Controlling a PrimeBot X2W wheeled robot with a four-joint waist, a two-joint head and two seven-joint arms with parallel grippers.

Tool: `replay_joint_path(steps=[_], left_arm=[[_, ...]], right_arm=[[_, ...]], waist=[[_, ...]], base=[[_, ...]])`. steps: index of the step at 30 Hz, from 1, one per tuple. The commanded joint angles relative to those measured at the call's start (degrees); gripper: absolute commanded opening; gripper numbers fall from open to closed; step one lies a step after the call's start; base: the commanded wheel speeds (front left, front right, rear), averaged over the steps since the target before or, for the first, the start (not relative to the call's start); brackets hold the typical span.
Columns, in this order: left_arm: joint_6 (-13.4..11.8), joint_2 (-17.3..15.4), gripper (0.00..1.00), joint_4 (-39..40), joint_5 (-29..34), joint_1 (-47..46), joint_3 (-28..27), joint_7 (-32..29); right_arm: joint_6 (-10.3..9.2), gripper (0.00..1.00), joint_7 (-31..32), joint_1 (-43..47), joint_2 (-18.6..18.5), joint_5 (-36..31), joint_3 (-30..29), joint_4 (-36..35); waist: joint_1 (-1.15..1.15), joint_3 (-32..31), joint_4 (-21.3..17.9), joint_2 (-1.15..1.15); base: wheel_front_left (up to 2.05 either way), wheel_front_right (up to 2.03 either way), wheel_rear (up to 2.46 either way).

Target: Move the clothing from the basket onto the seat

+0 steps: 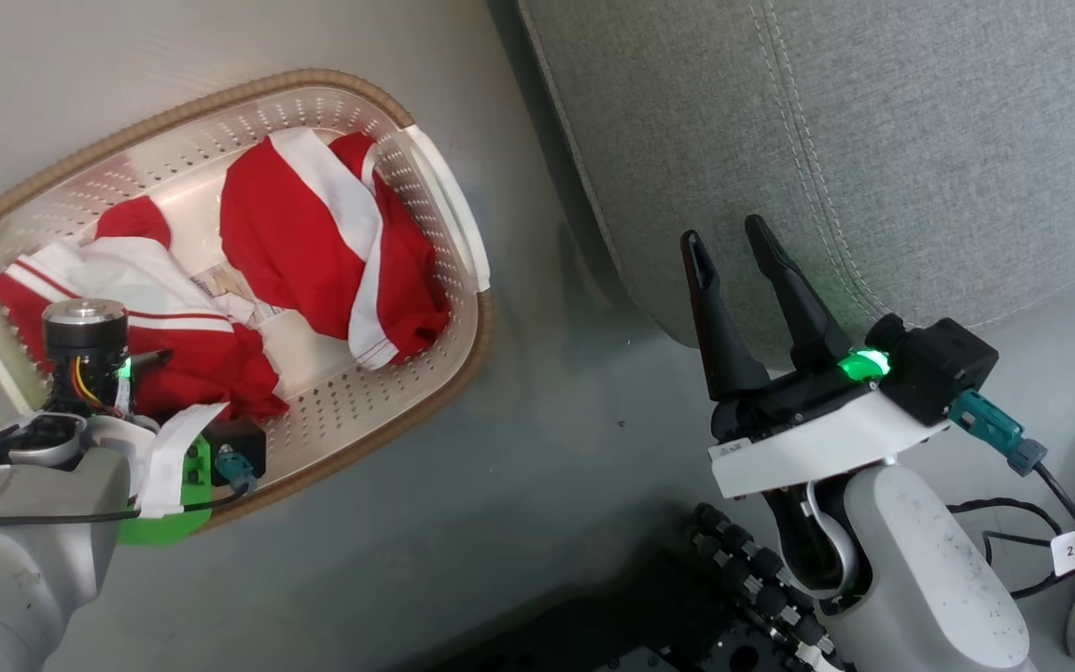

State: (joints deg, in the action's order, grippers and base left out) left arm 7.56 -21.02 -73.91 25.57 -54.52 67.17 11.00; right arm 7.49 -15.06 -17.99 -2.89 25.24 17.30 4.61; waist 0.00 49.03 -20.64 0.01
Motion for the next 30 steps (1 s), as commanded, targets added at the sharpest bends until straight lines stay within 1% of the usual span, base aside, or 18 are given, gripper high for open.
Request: replay_joint_path(steps=[1, 4, 7, 13, 19, 22, 30], left_arm=[[-0.19, -0.48, 1.00, 0.23, -1.24, -1.07, 1.45, -0.88], [-0.18, -1.10, 1.00, 0.16, -4.04, -2.43, 4.23, -3.63], [-0.18, -1.43, 1.00, 0.06, -6.38, -2.95, 5.50, -5.27], [-0.18, -1.72, 1.00, 0.07, -9.05, -3.39, 6.16, -10.36], [-0.18, -0.18, 1.00, 0.07, -13.70, -4.15, 6.18, -16.02], [-0.17, 0.25, 1.00, 0.06, -14.50, -4.05, 6.18, -18.30], [-0.17, 0.73, 1.00, 0.01, -16.33, -5.50, 6.20, -21.16]], right_arm=[[0.00, 1.00, -0.18, -0.75, 0.01, 0.71, 0.34, -0.27], [0.00, 1.00, -0.18, -1.20, 0.03, 1.31, 1.32, -0.59], [0.00, 1.00, -0.18, -1.24, 0.02, 2.10, 2.07, -0.82], [0.00, 1.00, -0.18, -0.41, 0.03, 3.42, 3.57, -1.05], [0.00, 1.00, -0.18, 0.27, 0.01, 3.38, 3.45, -1.93], [0.00, 1.00, -0.18, 0.97, 0.01, 3.18, 3.05, -2.52], [0.00, 1.00, -0.18, 2.60, 0.01, 2.56, 2.80, -3.68]], waist=[[0.00, 1.42, -1.30, -0.01], [0.00, 2.57, -2.36, -0.01], [0.00, 3.37, -3.40, -0.01], [0.00, 4.70, -5.09, -0.01], [0.00, 5.76, -5.04, -0.01], [0.00, 6.18, -4.92, -0.01], [0.00, 7.37, -4.41, -0.01]], base=[[0.00, 0.00, 0.00], [0.00, 0.00, 0.00], [0.00, 0.00, 0.00], [0.00, 0.00, 0.00], [0.00, 0.00, 0.00], [0.00, 0.00, 0.00], [0.00, 0.00, 0.00]])
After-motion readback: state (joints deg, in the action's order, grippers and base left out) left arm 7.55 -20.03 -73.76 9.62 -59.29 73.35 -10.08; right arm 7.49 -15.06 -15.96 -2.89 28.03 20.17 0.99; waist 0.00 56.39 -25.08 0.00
